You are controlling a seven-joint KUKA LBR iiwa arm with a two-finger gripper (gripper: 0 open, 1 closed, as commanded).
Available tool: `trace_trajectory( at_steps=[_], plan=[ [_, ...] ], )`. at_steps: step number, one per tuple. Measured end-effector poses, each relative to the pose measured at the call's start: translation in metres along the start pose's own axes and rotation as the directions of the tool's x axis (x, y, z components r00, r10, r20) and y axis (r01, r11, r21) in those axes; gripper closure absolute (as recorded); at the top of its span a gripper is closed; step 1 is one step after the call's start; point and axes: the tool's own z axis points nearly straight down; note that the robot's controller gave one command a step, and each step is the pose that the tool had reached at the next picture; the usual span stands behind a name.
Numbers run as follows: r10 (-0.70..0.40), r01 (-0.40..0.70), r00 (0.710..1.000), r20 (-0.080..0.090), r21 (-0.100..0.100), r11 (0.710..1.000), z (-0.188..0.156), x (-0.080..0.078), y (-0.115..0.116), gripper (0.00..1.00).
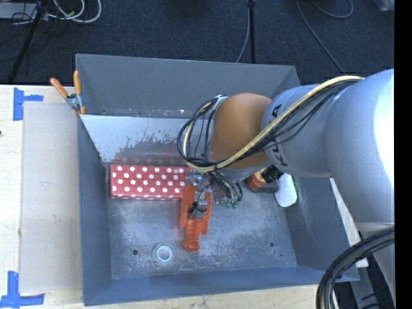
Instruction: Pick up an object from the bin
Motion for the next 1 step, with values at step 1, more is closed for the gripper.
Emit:
trace_trajectory(
  at_steps=[1],
  plan=[
    [-0.022,0.022,1.000,0.000,0.000,1.000,-0.0726,-0.0088,-0.0101,1.00]
  ],
)
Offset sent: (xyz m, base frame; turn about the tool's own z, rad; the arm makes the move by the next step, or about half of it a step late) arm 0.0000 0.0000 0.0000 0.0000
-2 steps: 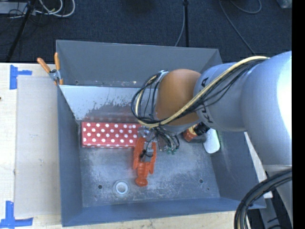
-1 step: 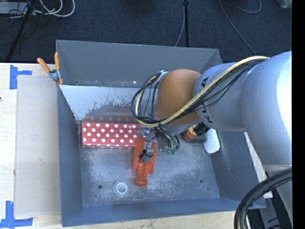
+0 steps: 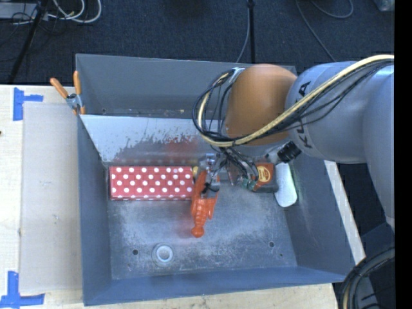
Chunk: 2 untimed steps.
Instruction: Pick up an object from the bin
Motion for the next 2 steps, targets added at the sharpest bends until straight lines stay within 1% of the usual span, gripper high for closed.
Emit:
trace_trajectory(
  at_steps=[1,2],
  plan=[
    [0.001,-0.001,1.000,0.000,0.000,1.000,0.000,0.000,0.000,1.00],
    [0.007,-0.007,1.000,0.001,0.000,1.000,-0.099,-0.002,0.000,1.00]
  ],
)
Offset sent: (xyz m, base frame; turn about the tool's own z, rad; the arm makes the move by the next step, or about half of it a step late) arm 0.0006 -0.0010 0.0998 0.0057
